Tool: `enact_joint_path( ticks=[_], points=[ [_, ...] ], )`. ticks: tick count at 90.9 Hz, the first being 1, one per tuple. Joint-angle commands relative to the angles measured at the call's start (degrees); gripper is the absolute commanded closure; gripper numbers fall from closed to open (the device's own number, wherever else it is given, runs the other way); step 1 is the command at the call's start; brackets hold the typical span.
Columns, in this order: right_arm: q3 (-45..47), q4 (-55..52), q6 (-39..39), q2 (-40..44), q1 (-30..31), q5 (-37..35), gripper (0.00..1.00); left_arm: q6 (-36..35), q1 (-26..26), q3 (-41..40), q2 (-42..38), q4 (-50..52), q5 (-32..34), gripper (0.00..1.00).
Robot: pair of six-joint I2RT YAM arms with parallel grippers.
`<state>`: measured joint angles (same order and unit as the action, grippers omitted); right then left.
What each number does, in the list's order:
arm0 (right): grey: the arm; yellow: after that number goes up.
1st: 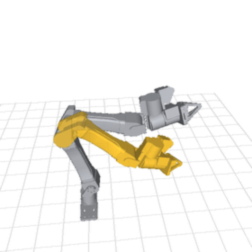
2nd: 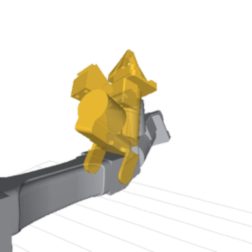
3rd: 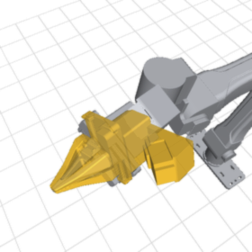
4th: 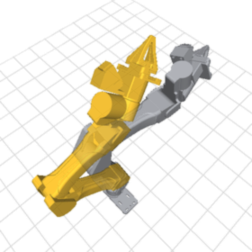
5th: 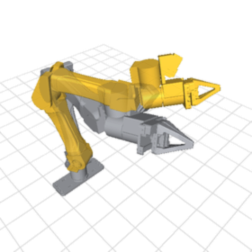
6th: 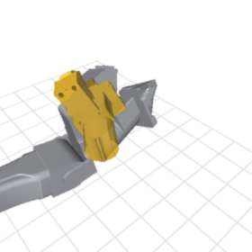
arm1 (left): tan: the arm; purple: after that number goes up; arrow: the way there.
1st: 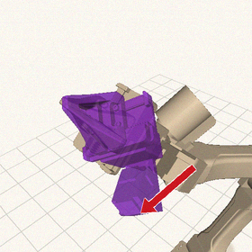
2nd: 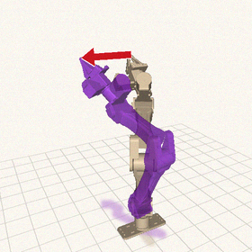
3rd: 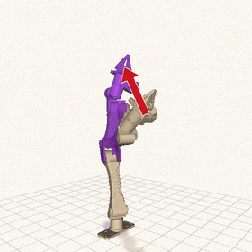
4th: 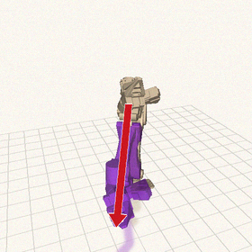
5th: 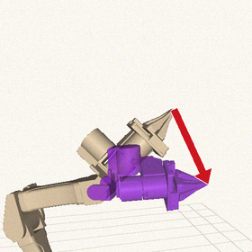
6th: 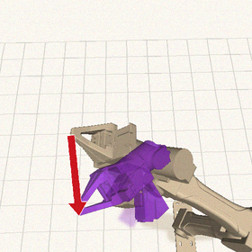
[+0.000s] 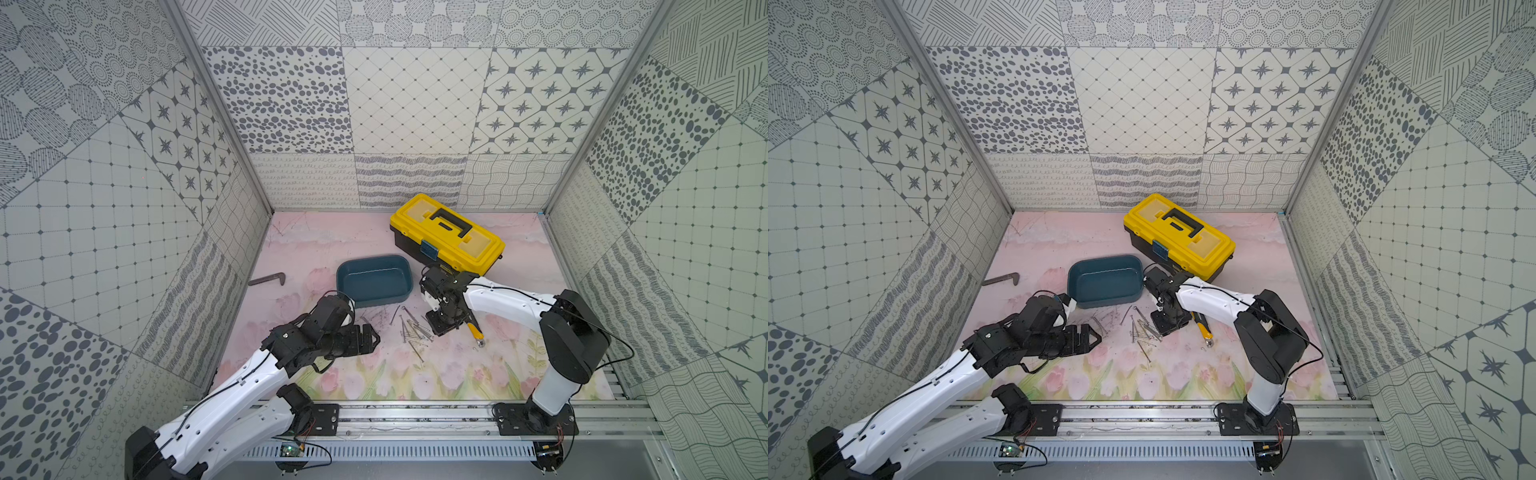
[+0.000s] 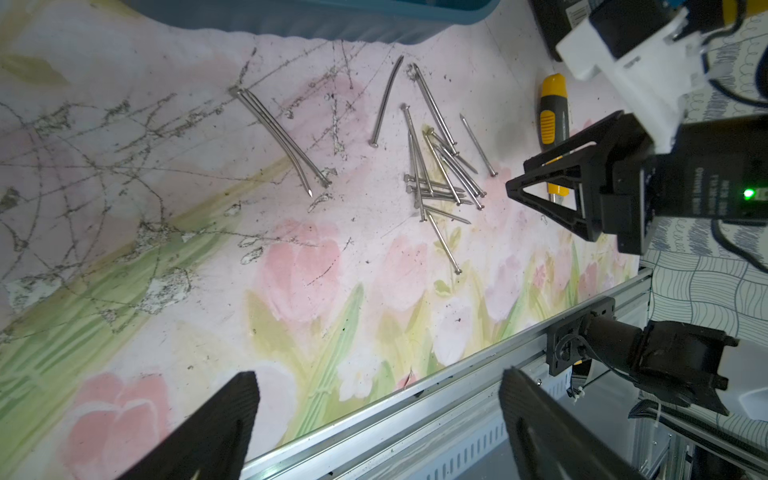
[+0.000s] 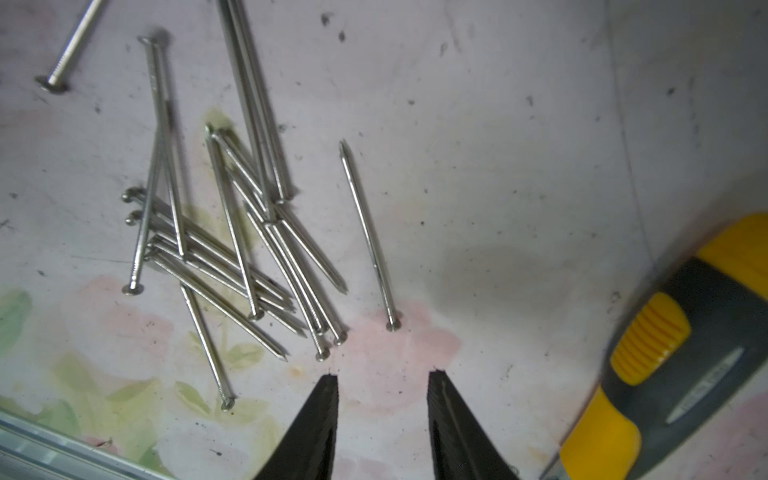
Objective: Put the nails on the desktop into the storage box
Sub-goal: Pick up the nail from the center of the board.
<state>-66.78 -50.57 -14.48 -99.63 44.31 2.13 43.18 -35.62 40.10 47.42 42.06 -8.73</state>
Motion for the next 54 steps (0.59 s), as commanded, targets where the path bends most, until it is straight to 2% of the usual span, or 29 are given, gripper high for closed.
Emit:
enact_joint_path(
  ticks=[1,54],
  points=[
    [-2.04,1.43,2.31,-1.57,0.14,-1.03,0.60,-2.14,-0.20,0.68,0.58,-1.81,0.74,0.05],
    [-1.53,2.86,2.65,-4.04,0.10,0.23,0.65,-1.64,-0.15,0.73,0.74,-1.02,1.67,0.05]
  ],
)
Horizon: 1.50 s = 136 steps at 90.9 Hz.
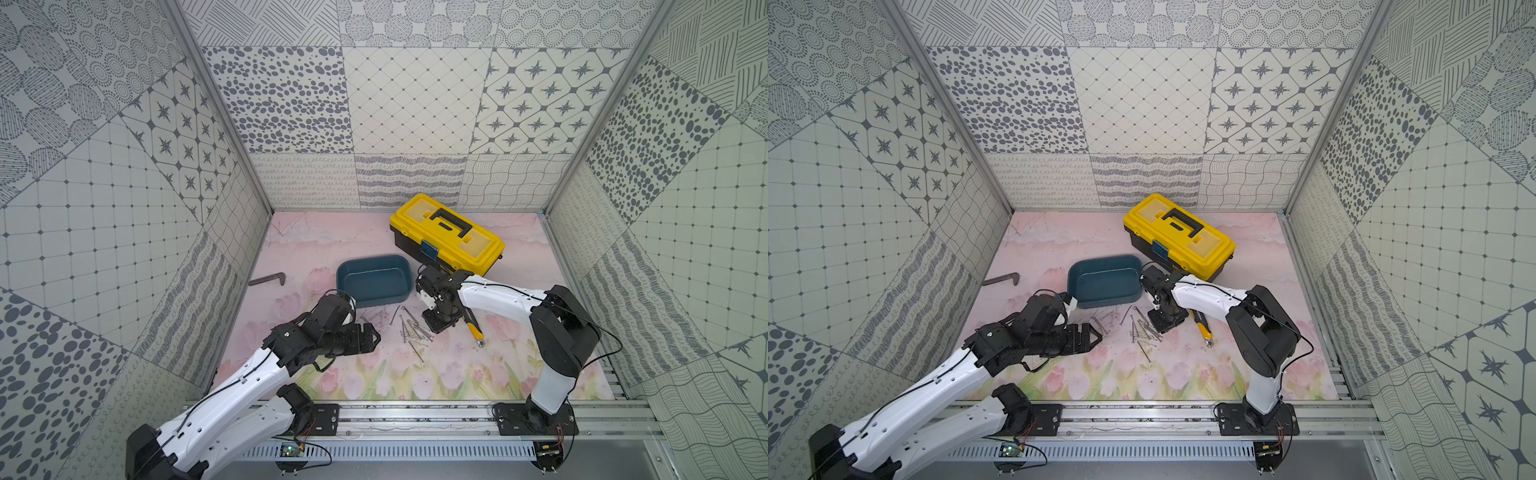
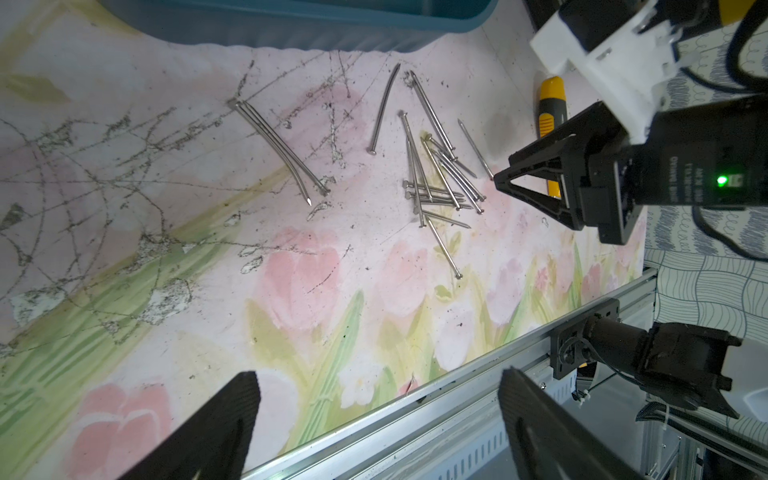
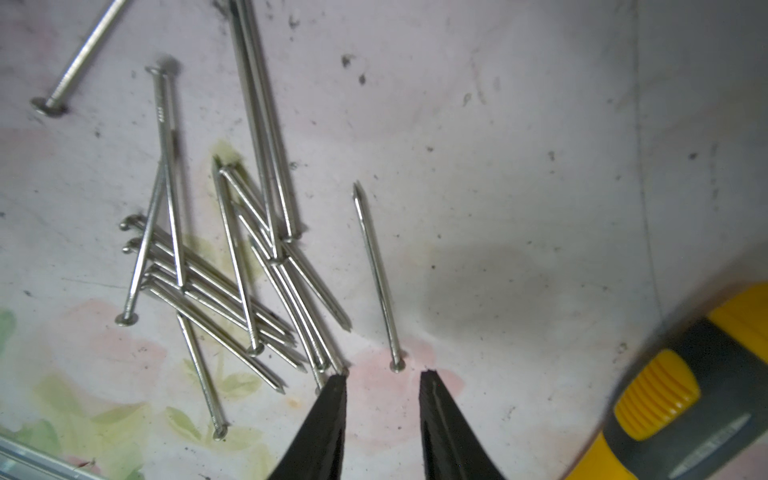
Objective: Put the nails on the desktop into the storage box
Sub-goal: Pick up the nail from the center of the board.
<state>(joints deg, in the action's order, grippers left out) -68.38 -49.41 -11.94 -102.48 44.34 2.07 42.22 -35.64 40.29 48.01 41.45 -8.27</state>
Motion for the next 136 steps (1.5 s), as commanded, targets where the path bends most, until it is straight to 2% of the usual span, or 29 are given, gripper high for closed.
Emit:
enact_joint_path(
  ticks=[1,41,61,76,81,93,103,123,136],
  points=[
    [0.12,1.74,0.05,-1.22,0.06,0.39,0.65,-0.66,-0.13,0.55,0.15,-0.36,1.23,0.05],
    [2.22,3.79,0.14,-3.20,0.06,0.27,0.68,0.70,-0.14,0.58,0.09,-0.41,1.69,0.05],
    [3.68,5.20,-0.58,-4.00,0.13,-0.34,0.75,0.92,-0.13,0.99,0.22,0.01,2.01,0.05],
    [3.82,5.64,-0.23,-4.50,0.09,-0.59,0.77,0.94,-0.13,1.30,0.53,0.03,2.17,0.05],
    [3.79,5.92,-0.08,-4.77,0.10,-0.42,0.79,0.92,-0.13,1.53,0.83,0.03,2.04,0.05],
    [3.20,5.99,0.15,-5.50,0.06,-0.37,0.94,0.68,-0.13,2.03,1.20,0.36,2.17,0.05],
    [2.97,5.88,0.40,-4.76,0.10,-0.32,1.00,0.70,-0.22,2.14,1.04,0.35,2.71,0.05],
    [2.77,5.42,0.60,-1.49,0.20,-0.40,1.00,1.44,-0.13,2.10,0.40,-2.98,2.17,0.03],
    [2.25,4.06,-0.06,1.90,0.14,0.83,1.00,2.96,0.52,2.57,0.36,-7.30,-0.56,0.02]
  ],
)
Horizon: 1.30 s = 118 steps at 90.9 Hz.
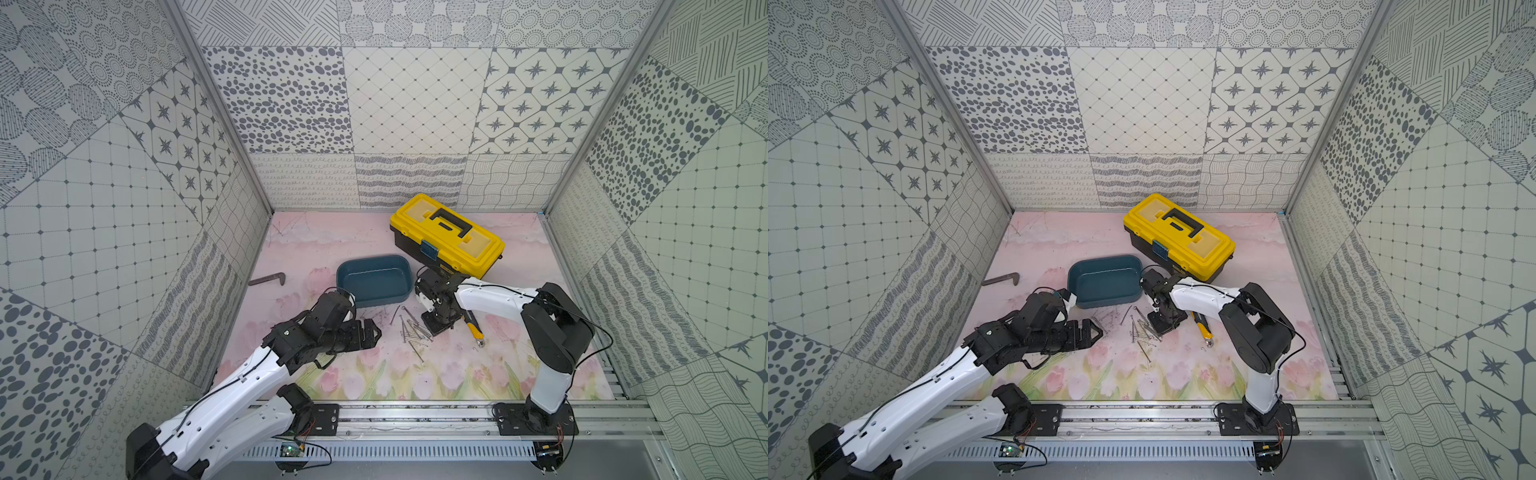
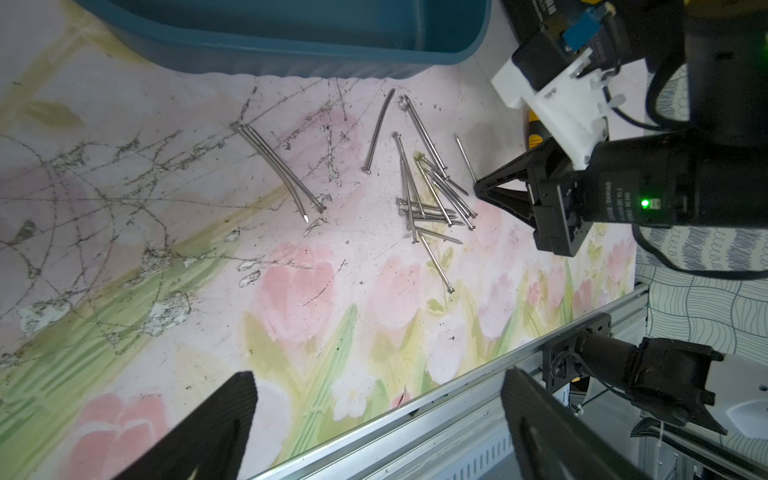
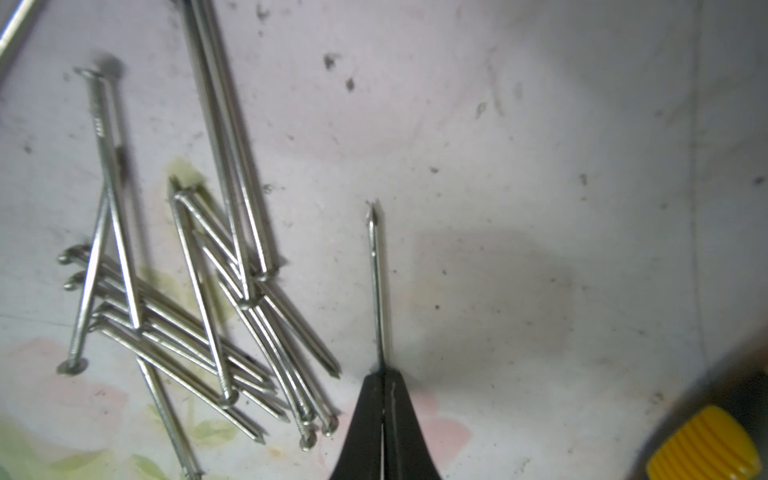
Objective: Put the nails on the desktop into the storage box
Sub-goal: Pick up the nail from the center of the board.
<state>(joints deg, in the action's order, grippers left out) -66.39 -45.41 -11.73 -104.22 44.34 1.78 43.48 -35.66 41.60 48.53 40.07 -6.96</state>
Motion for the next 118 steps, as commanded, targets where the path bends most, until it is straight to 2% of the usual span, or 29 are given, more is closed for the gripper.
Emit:
enact_joint_path(
  ticks=[1,23,40,60,91,118],
  points=[
    [0.23,-0.03,-0.34,3.93,0.14,1.20,1.00,1.87,0.61,1.36,-0.13,-6.17,-1.98,0.01],
    [-0.14,-2.41,-2.72,10.23,0.13,4.20,1.00,4.52,3.98,3.26,-0.03,-12.47,-7.93,0.00],
    [-1.81,-3.05,-5.76,15.07,0.03,8.09,1.00,6.68,7.23,4.19,1.07,-18.87,-16.76,0.01],
    [-6.75,-4.23,-8.88,17.22,-0.10,13.09,1.00,7.66,7.93,6.41,4.51,-23.88,-23.32,0.00],
    [-14.21,-4.25,-14.79,19.71,-0.74,21.79,1.00,9.06,8.05,9.44,7.73,-27.61,-26.98,0.04],
    [-18.41,-4.21,-18.00,19.92,-0.92,27.97,1.00,7.02,8.06,12.04,8.52,-25.26,-26.30,0.10]
  ],
)
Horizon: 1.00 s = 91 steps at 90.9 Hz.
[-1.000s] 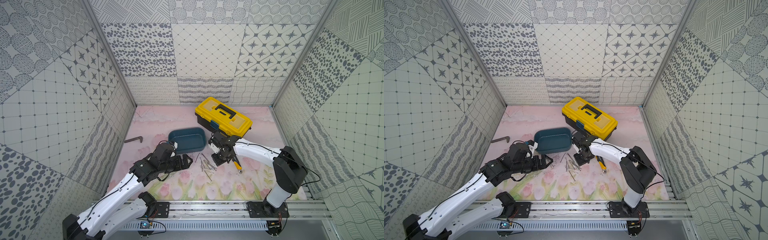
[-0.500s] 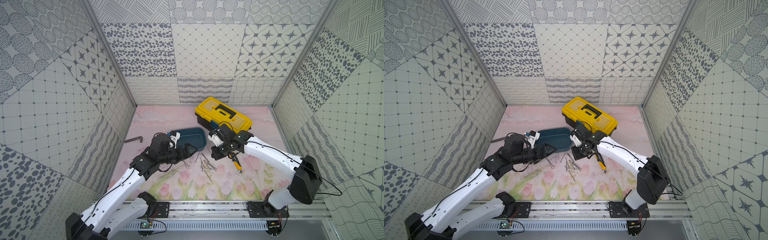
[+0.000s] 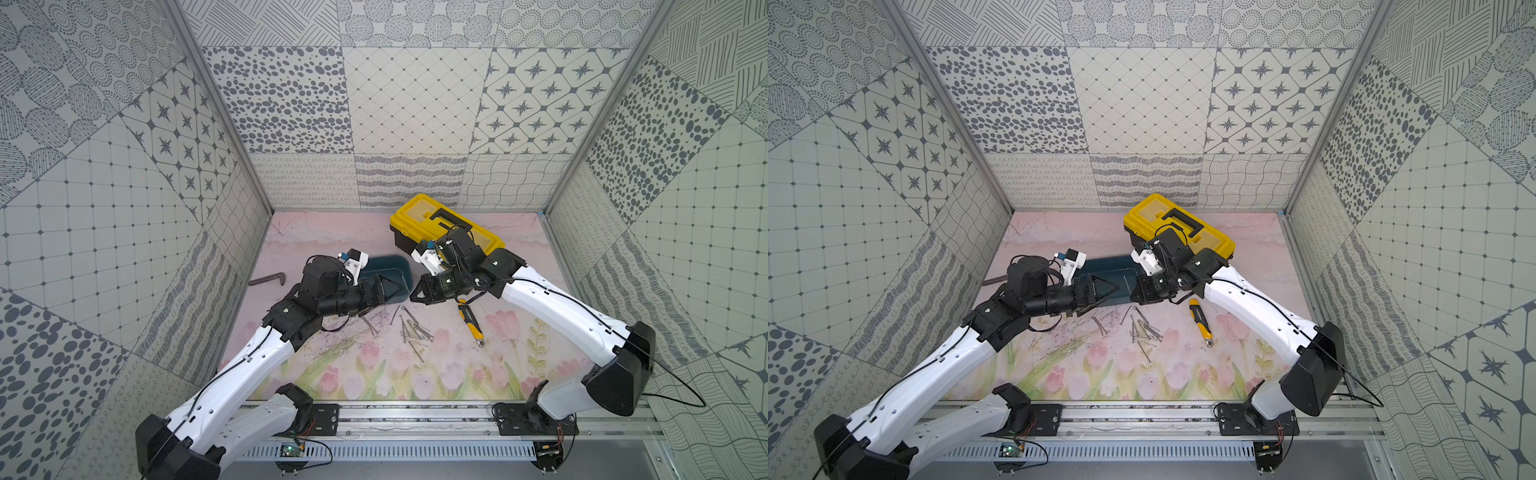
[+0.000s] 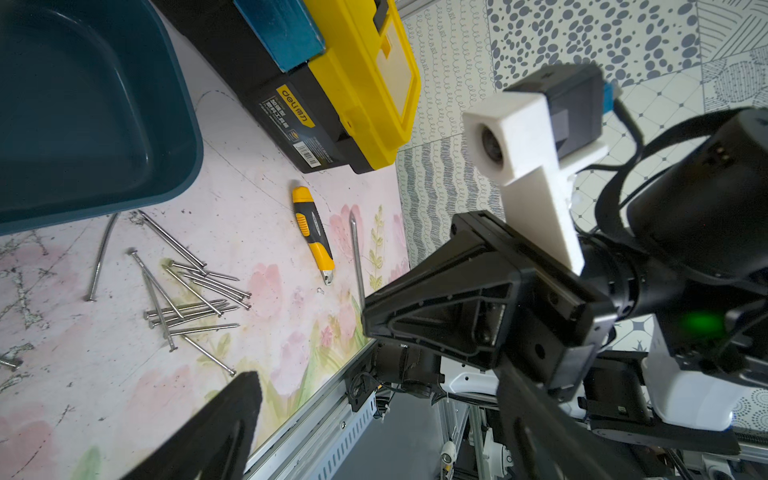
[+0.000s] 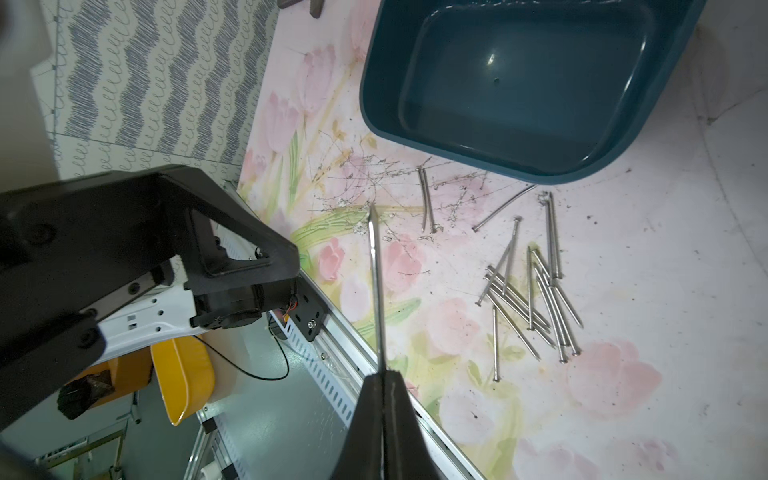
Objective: Put the nails on the desktop into the storage box
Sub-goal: Pick up the nail from the center of the board.
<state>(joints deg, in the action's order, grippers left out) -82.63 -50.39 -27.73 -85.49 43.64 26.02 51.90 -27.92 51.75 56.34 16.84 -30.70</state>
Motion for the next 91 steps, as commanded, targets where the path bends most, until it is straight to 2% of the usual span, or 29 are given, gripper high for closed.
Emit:
enact_joint_path(
  ticks=[1,22,58,76,91],
  points=[
    [-2.27,0.84,-2.12,1.20,-0.17,3.84,1.00,-1.60,0.28,2.06,0.80,-1.79,-2.41,0.10],
    [-3.48,1.75,-4.01,1.10,0.27,6.85,1.00,-2.40,0.32,3.31,3.13,-1.92,-0.61,0.16],
    [-3.99,2.44,-5.41,1.36,1.74,6.86,1.00,-2.95,0.32,6.42,9.15,-3.02,-0.83,0.30],
    [-3.26,2.59,-5.66,1.86,1.81,5.85,1.00,-3.02,0.32,6.57,10.00,-3.18,-1.23,0.47],
    [-3.24,3.19,-6.04,1.56,1.85,5.86,1.00,-3.42,0.33,6.62,10.20,-2.78,-1.91,0.55]
  ],
)
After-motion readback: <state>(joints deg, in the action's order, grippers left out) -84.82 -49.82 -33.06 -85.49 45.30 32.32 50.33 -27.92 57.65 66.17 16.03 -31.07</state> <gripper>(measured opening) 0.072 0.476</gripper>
